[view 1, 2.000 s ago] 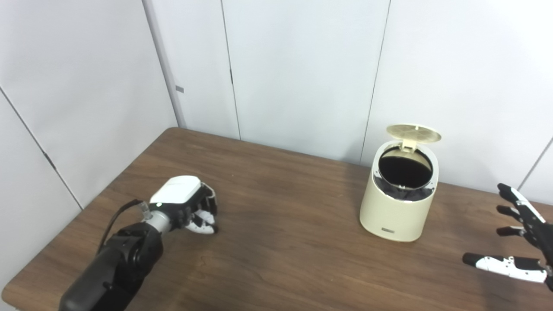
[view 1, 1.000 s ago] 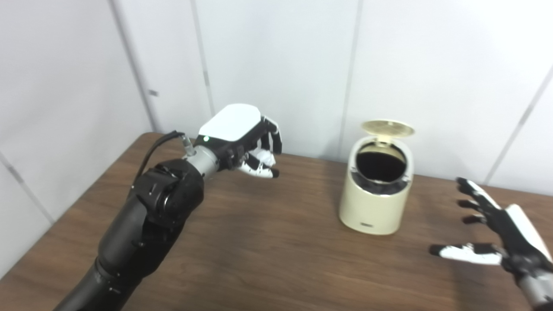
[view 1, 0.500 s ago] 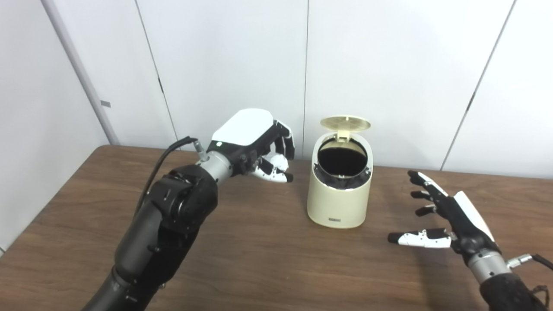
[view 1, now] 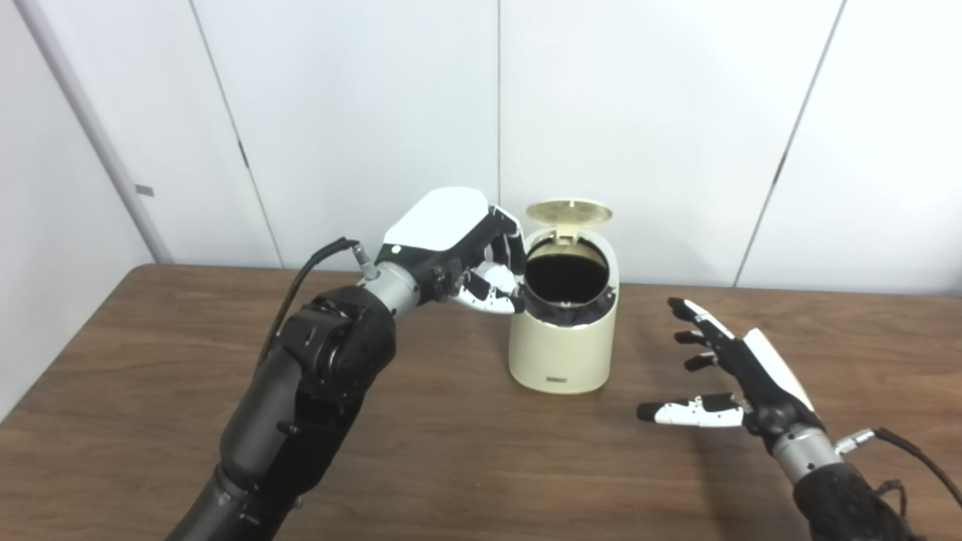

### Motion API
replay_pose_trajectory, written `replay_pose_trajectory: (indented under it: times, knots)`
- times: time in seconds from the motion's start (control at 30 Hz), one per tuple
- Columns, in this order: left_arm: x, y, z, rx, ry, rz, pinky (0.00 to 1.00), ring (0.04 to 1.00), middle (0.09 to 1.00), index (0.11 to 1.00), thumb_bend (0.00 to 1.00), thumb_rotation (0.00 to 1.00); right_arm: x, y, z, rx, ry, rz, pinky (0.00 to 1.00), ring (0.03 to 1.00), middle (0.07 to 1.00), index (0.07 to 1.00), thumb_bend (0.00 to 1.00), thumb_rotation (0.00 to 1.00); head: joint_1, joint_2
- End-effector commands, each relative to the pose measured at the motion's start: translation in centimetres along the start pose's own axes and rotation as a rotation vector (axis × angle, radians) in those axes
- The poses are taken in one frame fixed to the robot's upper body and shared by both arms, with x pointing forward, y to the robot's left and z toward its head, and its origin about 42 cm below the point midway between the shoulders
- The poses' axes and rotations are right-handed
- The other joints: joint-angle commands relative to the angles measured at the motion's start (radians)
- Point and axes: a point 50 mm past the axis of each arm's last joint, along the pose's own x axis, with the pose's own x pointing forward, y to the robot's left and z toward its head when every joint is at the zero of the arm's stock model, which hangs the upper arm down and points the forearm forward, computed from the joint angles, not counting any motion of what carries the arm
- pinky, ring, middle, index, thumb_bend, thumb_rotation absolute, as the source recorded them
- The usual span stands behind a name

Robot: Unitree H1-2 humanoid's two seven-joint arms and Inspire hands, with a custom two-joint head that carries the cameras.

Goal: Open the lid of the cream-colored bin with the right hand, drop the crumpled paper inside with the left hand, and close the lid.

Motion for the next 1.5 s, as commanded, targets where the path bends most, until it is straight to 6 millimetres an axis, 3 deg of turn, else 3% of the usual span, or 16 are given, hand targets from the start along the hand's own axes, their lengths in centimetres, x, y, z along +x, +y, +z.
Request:
replay_pose_trajectory:
  times: [0.0, 0.17, 0.87, 1.23, 1.47]
  knots:
    - [1.0, 2.5, 0.9, 0.03, -0.042, 0.095, 0.36, 0.371, 0.507, 0.493, 0.5, 0.0, 0.8, -0.9, 1.5, -0.016, -0.083, -0.035, 0.67, 0.84, 0.926, 0.925, 0.88, 0.31, 0.001, 0.001]
    - [1.9, 2.4, 1.6, 0.021, -0.069, 0.101, 0.4, 0.377, 0.506, 0.49, 0.5, 0.0, 1.1, -0.8, 1.6, -0.014, -0.084, -0.038, 0.67, 0.84, 0.923, 0.93, 0.88, 0.3, -0.014, -0.01]
    - [5.6, 1.7, 4.0, 0.002, -0.121, 0.14, 0.35, 0.372, 0.515, 0.502, 0.5, 0.0, 1.2, -0.6, 1.9, -0.025, -0.086, -0.048, 0.66, 0.843, 0.93, 0.932, 0.89, 0.3, -0.039, -0.018]
    - [7.7, -0.5, 4.1, -0.051, -0.116, 0.176, 0.3, 0.363, 0.508, 0.516, 0.5, 0.0, 1.0, -0.7, 2.3, -0.03, -0.082, -0.057, 0.66, 0.835, 0.924, 0.928, 0.89, 0.31, -0.047, -0.015]
    - [8.5, -2.7, 3.2, -0.045, -0.104, 0.209, 0.32, 0.37, 0.507, 0.525, 0.5, 0.0, 0.7, -0.8, 2.6, -0.034, -0.084, -0.061, 0.65, 0.831, 0.922, 0.931, 0.88, 0.31, -0.053, -0.01]
